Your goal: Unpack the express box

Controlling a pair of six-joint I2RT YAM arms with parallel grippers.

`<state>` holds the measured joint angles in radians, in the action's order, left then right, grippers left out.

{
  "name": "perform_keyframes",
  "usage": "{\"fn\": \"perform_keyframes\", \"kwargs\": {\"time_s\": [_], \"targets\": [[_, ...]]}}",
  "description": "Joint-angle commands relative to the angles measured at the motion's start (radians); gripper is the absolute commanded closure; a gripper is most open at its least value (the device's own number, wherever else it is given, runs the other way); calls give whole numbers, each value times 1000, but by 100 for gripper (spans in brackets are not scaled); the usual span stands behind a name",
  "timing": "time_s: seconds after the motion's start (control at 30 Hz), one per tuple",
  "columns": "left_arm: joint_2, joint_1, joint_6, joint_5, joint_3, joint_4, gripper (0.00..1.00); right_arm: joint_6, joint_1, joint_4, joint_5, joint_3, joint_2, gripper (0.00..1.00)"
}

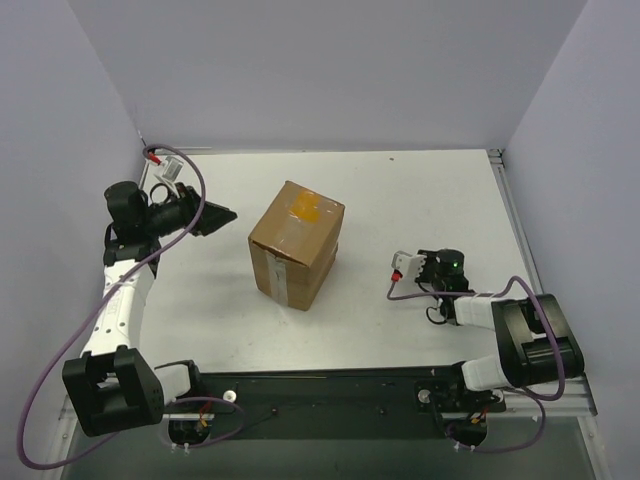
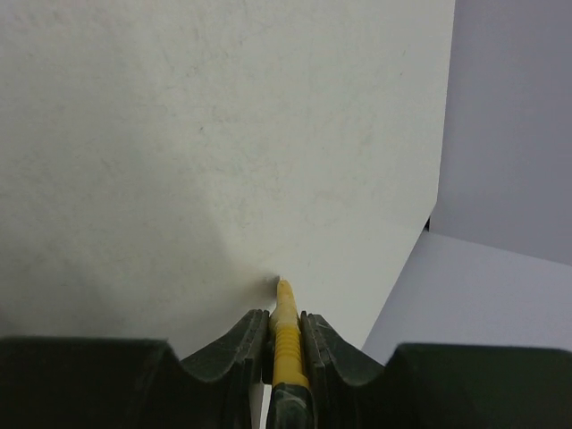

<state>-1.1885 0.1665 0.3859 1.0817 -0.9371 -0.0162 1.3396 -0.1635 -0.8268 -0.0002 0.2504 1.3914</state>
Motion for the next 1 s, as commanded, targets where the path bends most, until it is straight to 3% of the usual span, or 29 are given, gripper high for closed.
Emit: {"fn": "perform_keyframes", "kwargs": {"time_s": [0.0, 0.03, 0.07, 0.13, 0.17, 0.23, 0.33, 0.37, 0.43, 0.53, 0.6, 0.77, 0.9, 0.97], "targets": [[35, 21, -99, -26, 4, 113, 47, -23, 30, -46, -37, 73, 27, 73], [39, 22, -101, -28, 9, 113, 47, -31, 30, -28, -31, 78, 31, 67], [44, 24, -101, -29, 15, 111, 46, -36, 30, 16, -18, 82, 26, 55], [44, 24, -97, -31, 24, 107, 46, -56, 21, 82, -9, 96, 11, 43], [47, 22, -94, -34, 26, 102, 46, -66, 9, 195, -3, 108, -20, 31], [47, 24, -93, -51, 24, 105, 42, -155, -62, 308, 71, 144, -110, 25], [52, 25, -131, -83, 4, 130, 38, -347, -134, 698, -35, 281, -277, 7], [55, 25, -139, -86, 3, 137, 38, -421, -145, 908, -84, 324, -305, 2], [59, 27, -159, -91, -3, 137, 36, -628, -189, 1134, -173, 471, -344, 0], [70, 27, -177, -78, -8, 156, 36, -826, -258, 1320, -266, 649, -342, 0], [79, 24, -189, -68, -6, 174, 35, -879, -289, 1356, -299, 716, -338, 0], [125, 19, -228, -20, 30, 219, 35, -943, -398, 1287, -282, 988, -229, 3], [184, 15, -280, 53, 89, 226, 35, -1078, -401, 1194, -305, 1150, -88, 10], [210, 4, -375, 63, 87, 301, 33, -1123, -400, 1119, -331, 1190, -20, 14]]}}
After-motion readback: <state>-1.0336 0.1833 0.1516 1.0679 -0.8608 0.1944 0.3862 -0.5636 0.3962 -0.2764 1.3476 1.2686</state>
